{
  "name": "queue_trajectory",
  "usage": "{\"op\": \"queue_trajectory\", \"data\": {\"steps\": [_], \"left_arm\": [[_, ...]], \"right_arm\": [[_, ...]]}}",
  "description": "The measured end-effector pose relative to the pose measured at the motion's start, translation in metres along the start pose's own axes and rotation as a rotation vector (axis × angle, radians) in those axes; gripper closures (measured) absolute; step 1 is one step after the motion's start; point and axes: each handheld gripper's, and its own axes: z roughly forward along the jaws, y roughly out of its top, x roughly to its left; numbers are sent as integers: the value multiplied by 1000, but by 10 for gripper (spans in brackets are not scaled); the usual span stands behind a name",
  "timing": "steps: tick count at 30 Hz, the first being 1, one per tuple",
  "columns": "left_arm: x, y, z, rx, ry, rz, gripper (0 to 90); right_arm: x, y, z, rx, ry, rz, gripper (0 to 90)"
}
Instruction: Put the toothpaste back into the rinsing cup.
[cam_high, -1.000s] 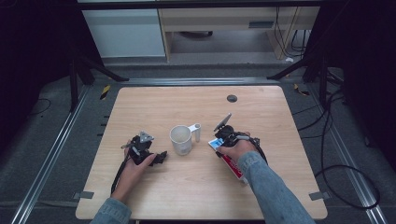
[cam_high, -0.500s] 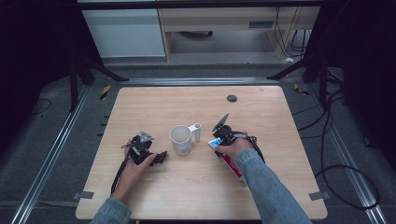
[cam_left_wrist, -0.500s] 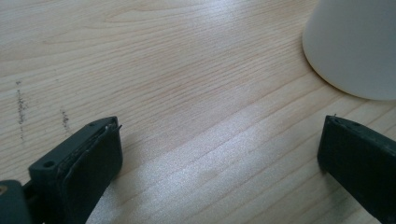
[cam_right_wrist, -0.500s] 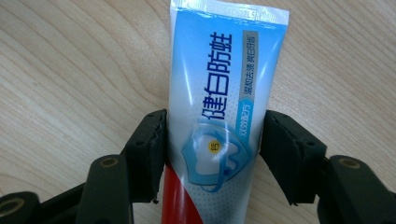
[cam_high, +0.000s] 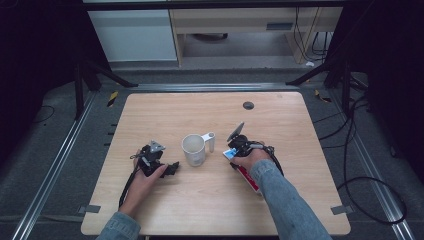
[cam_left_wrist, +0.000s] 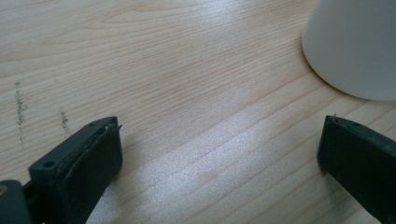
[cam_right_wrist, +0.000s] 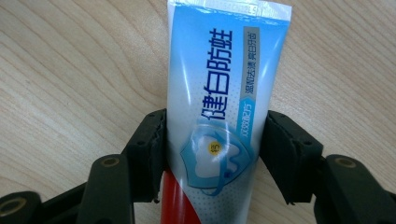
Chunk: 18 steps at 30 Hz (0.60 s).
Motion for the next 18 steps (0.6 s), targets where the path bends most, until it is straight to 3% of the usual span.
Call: {"op": "queue_trajectory", "data": {"steps": [6,7,10,18], "left_arm": [[0,0,0,0,0,0,0],[0,0,0,0,0,0,0],[0,0,0,0,0,0,0],[0,0,0,0,0,1,0]], "right_arm": [[1,0,-1,3,4,-13,489],[2,-1,-2,3,-1,-42,515],[2,-2,-3,-6,-2,-61,560],[0,-6,-9,-36,16,-43,686]]}}
